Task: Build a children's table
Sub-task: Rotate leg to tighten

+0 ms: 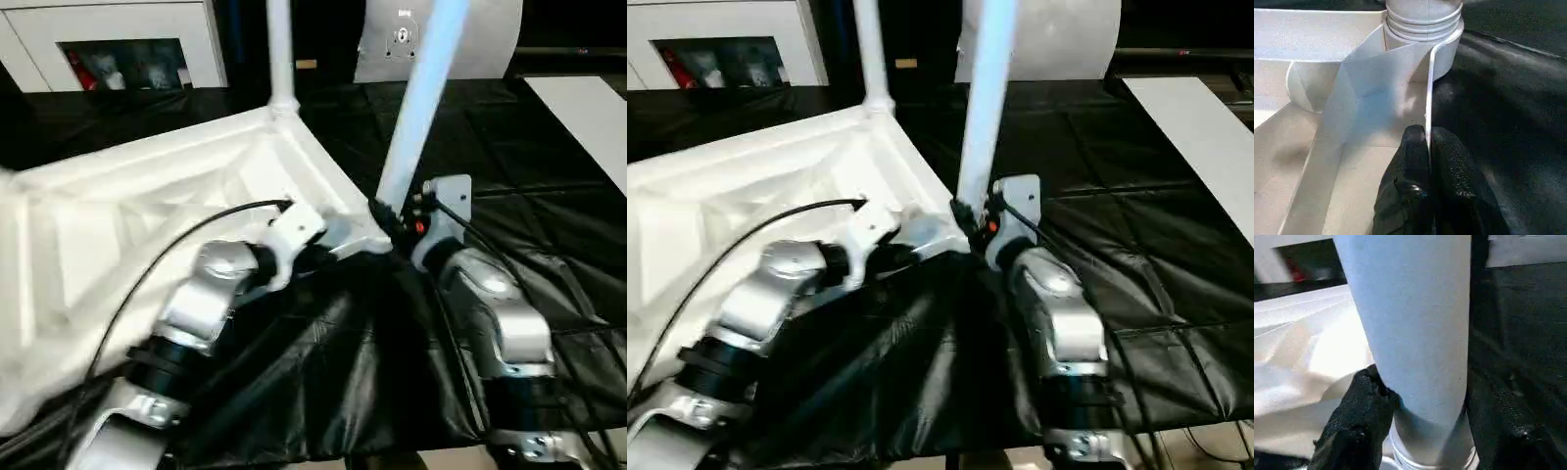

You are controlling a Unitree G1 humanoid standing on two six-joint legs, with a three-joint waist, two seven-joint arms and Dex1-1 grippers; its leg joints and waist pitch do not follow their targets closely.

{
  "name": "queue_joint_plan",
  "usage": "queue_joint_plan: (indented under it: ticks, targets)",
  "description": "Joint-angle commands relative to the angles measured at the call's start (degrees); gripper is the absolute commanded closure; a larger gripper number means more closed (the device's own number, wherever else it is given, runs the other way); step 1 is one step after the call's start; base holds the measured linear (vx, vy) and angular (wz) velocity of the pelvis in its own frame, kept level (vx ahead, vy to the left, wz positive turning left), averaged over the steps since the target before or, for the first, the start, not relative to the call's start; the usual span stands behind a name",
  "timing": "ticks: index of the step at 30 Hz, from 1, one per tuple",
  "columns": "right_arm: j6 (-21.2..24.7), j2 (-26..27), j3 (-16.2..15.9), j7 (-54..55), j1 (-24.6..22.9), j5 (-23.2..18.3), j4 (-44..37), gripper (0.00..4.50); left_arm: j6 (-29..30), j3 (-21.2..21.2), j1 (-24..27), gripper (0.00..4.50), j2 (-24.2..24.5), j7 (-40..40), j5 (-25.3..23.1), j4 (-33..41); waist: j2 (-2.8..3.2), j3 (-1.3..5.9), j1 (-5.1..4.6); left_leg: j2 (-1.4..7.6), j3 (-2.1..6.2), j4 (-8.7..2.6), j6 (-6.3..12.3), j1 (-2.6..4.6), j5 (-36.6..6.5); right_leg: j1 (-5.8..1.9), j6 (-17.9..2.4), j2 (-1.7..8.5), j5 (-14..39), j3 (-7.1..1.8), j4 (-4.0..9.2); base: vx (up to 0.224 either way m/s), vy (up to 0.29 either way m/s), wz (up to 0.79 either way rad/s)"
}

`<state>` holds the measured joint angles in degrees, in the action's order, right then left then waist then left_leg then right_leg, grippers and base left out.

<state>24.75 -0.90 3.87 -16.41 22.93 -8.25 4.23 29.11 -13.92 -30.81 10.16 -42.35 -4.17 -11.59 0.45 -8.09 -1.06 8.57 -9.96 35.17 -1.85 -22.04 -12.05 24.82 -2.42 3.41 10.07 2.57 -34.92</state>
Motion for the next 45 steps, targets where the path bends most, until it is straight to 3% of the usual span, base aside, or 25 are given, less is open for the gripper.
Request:
queue_joint_plan:
  ticks: [1, 2, 5, 8, 13, 18, 19, 22, 25, 29, 30, 31, 35, 37, 45]
  targets:
    - [1.1, 3.5, -7.0, -4.0, -0.7, -1.9, 0.8, 2.20, -1.2, -1.0, -1.6, 4.50, -3.6, 2.9, 1.9, 0.8, -0.50, 3.64, 0.33, 3.82, 1.59, -4.64, 5.53, 0.51, -5.9, -3.49, -11.6, 5.05, 13.4, -3.13, 4.70, 0.000, 0.000, 0.00]
    - [1.1, 3.3, -7.2, -3.9, -0.9, -1.5, 0.4, 1.85, -0.9, -1.0, -1.5, 4.50, -3.5, 2.7, 1.6, 1.0, -0.55, 3.61, 0.29, 3.76, 1.55, -4.62, 5.79, 0.41, -5.7, -3.54, -11.6, 4.97, 13.0, -3.12, 4.68, 0.000, 0.000, 0.00]
    - [0.6, 1.2, -7.2, -5.4, -1.9, -0.8, -0.4, 1.71, -1.2, -0.7, -1.0, 4.50, -2.0, 1.6, 1.3, 1.4, -0.51, 3.44, 0.34, 3.83, 1.54, -4.72, 6.34, 0.42, -6.3, -3.52, -11.6, 5.08, 13.6, -3.12, 4.81, 0.000, 0.000, 0.00]
    - [-1.0, -3.2, -5.6, -10.9, -2.8, -2.6, -1.2, 1.42, -4.3, -1.4, 0.1, 4.50, 1.7, -2.2, 1.1, 1.7, -0.62, 3.61, 0.53, 3.84, 1.55, -4.64, 6.85, 0.41, -6.0, -3.69, -11.1, 5.08, 13.4, -3.13, 4.71, 0.000, 0.000, 0.00]
    - [-3.7, -11.7, -3.6, -22.1, -3.3, -5.2, -0.5, 0.97, -8.0, -1.4, 1.0, 4.50, 6.8, -8.6, 2.3, 0.8, -0.66, 3.67, 0.81, 3.82, 1.41, -4.44, 9.11, 0.18, -3.7, -3.96, -12.4, 5.04, 9.8, -3.02, 4.40, 0.000, 0.000, 0.00]
    - [-5.6, -18.5, -3.8, -31.0, -2.8, -5.8, 1.4, 0.54, -11.9, -1.9, 1.0, 4.50, 11.3, -15.7, 3.8, -0.3, -0.60, 4.06, 0.97, 3.95, 1.35, -4.20, 9.72, 0.34, -2.3, -4.10, -13.9, 5.01, 7.8, -2.90, 4.02, 0.000, 0.000, 0.00]
    - [-5.7, -19.4, -3.9, -32.8, -2.7, -6.4, 1.4, 0.54, -13.2, -2.3, 1.1, 4.50, 12.1, -17.0, 3.8, -0.6, -0.54, 4.14, 0.99, 4.06, 1.34, -4.13, 10.36, 0.42, -1.2, -3.99, -14.7, 4.87, 5.4, -2.88, 3.71, 0.000, 0.000, 0.00]
    - [-8.9, -23.2, -5.5, -40.6, -2.7, -7.0, 2.1, 0.54, -16.5, -3.0, 1.6, 4.50, 14.9, -23.2, 5.3, -1.2, -0.57, 4.12, 1.21, 4.32, 1.29, -4.08, 11.34, 0.56, -1.2, -3.93, -15.6, 5.07, 4.6, -2.81, 3.55, 0.000, 0.000, 0.00]
    - [-11.0, -25.5, -6.4, -46.1, -2.2, -7.9, 3.5, 0.54, -18.4, -3.4, 1.9, 4.50, 16.8, -27.7, 6.8, -1.3, -0.82, 3.96, 1.59, 4.48, 1.12, -4.16, 10.95, 0.82, -2.1, -3.77, -15.8, 5.12, 6.4, -2.88, 3.73, 0.000, 0.000, 0.00]
    - [-11.8, -26.7, -7.0, -51.9, -1.0, -9.6, 5.8, 0.54, -20.2, -4.6, 2.0, 4.50, 19.2, -32.7, 8.1, -1.4, -0.56, 3.91, 2.07, 4.70, 1.17, -4.28, 10.28, 1.02, -2.4, -3.60, -16.2, 5.08, 7.2, -2.89, 3.60, 0.000, 0.000, 0.00]
    - [-11.7, -26.9, -7.0, -52.7, -0.9, -9.9, 5.9, 0.79, -20.4, -4.7, 2.0, 4.50, 19.4, -33.2, 8.2, -1.4, -0.61, 3.97, 2.23, 4.66, 1.11, -4.23, 10.28, 1.05, -2.4, -3.65, -16.4, 5.08, 6.9, -2.89, 3.51, 0.000, 0.000, 0.00]
    - [-11.1, -27.3, -7.3, -55.6, -0.5, -11.1, 6.3, 0.79, -21.3, -5.3, 1.9, 4.50, 20.1, -34.7, 8.3, -1.6, -1.12, 3.99, 2.41, 4.66, 1.02, -4.20, 10.48, 0.98, -2.3, -3.75, -16.4, 5.14, 6.8, -2.89, 3.49, 0.000, 0.000, 0.00]
    - [-10.2, -28.6, -9.1, -60.0, 0.0, -12.1, 6.6, 1.16, -22.8, -6.1, 1.4, 4.50, 20.8, -36.7, 8.0, -2.3, -0.78, 3.95, 3.06, 4.85, 0.97, -4.16, 10.43, 1.06, -1.7, -3.55, -16.2, 5.12, 7.1, -2.86, 3.36, 0.000, 0.000, 0.00]
    - [-10.0, -28.9, -10.2, -61.5, 0.2, -11.9, 7.1, 1.37, -23.1, -6.0, 1.2, 4.50, 20.8, -37.1, 8.1, -2.7, -1.16, 3.98, 3.14, 4.75, 0.98, -4.16, 10.13, 0.93, -1.5, -3.62, -16.1, 5.20, 7.6, -2.86, 3.30, 0.000, 0.000, 0.00]
    - [-10.1, -29.1, -11.6, -63.8, 0.8, -11.7, 8.2, 2.00, -24.0, -5.9, 0.7, 4.50, 20.9, -37.6, 8.4, -3.7, -1.21, 4.03, 3.14, 4.65, 1.01, -4.14, 9.45, 0.93, -1.6, -3.62, -15.5, 5.23, 8.6, -2.89, 3.42, 0.000, 0.000, 0.00]
